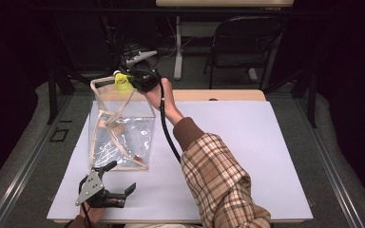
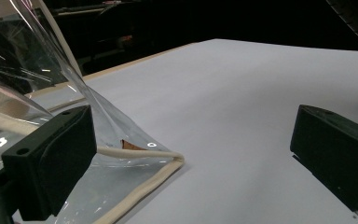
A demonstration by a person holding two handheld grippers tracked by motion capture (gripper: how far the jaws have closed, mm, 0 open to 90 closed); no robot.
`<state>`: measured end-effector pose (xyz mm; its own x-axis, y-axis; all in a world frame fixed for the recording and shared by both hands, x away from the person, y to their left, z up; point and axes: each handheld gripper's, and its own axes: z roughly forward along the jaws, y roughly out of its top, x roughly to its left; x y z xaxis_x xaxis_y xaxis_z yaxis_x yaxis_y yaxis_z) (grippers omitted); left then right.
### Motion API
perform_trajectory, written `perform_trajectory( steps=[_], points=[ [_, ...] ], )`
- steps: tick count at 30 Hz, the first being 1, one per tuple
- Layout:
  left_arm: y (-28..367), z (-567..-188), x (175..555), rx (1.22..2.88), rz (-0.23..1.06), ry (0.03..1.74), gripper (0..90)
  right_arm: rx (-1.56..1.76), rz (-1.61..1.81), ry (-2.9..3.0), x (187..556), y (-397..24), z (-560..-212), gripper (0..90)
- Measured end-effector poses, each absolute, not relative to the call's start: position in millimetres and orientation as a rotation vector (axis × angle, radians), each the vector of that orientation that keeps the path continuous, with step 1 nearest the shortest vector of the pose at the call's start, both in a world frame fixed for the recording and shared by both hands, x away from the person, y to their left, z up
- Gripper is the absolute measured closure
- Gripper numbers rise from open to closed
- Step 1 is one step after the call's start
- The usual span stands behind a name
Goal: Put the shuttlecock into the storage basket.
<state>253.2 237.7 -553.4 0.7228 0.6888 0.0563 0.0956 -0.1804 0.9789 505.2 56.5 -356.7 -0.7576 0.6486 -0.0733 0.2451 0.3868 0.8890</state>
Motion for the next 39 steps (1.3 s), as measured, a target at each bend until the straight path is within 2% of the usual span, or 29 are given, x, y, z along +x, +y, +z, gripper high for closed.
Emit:
perform_trajectory(
  steps=[18,21,26,30,39],
  points=[
    [239,-553,253,1.687,0.596,0.624,0.3,0.788,1.279,2.282,509,68,-366,88.2],
    [239,-553,253,1.689,0.596,0.624,0.4,0.798,1.284,2.291,510,68,-369,82.6],
    [239,-553,253,1.687,0.594,0.625,0.3,0.789,1.317,2.286,507,63,-367,69.7],
    [239,-553,253,1.689,0.596,0.624,0.3,0.795,1.306,2.295,506,55,-366,55.7],
    [239,-553,253,1.692,0.598,0.624,0.3,0.789,1.353,2.320,498,33,-361,34.4]
  ],
)
